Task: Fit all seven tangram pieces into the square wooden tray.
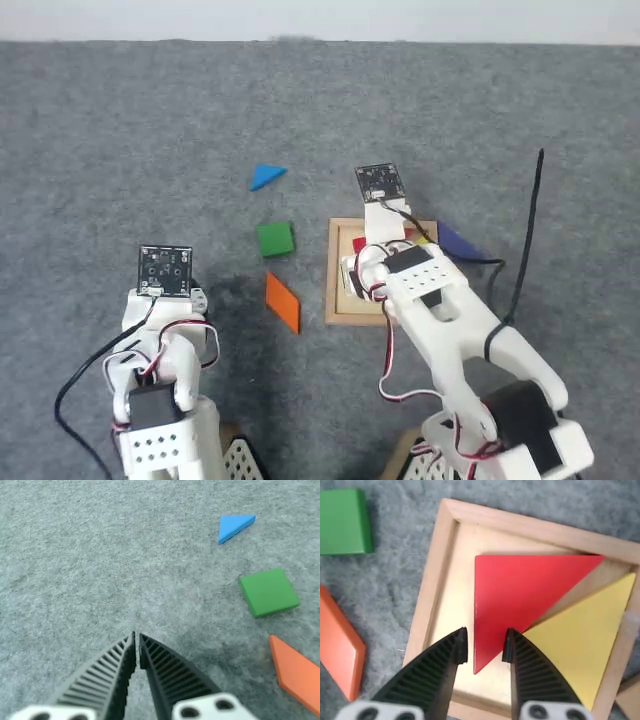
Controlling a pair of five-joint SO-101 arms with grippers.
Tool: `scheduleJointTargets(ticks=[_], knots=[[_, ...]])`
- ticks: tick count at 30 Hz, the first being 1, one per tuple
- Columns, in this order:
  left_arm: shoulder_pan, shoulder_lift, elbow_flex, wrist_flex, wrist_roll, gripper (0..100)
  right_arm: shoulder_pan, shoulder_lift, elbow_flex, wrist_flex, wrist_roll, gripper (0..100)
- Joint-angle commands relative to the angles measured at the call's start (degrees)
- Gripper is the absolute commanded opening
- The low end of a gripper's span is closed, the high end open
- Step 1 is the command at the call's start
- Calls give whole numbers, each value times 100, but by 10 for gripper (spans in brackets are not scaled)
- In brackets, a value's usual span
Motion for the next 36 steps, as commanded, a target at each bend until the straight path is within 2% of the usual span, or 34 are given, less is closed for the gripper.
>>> scheduleJointTargets(ticks=[1, 9, 13, 24, 31, 36], knots=[[26, -79, -48, 18, -9, 15, -268, 127, -53, -92, 132, 134], [26, -79, -48, 18, -9, 15, -514, 602, -484, 286, 343, 133], [26, -79, -48, 18, -9, 15, -409, 576, -484, 374, 343, 133], [26, -79, -48, 9, -9, 15, -198, 215, -466, 295, -554, 133], [26, -79, -48, 9, -9, 15, -602, 787, -510, -40, -1160, 137], [26, -79, -48, 9, -9, 15, -664, 848, -545, -31, -1196, 135]])
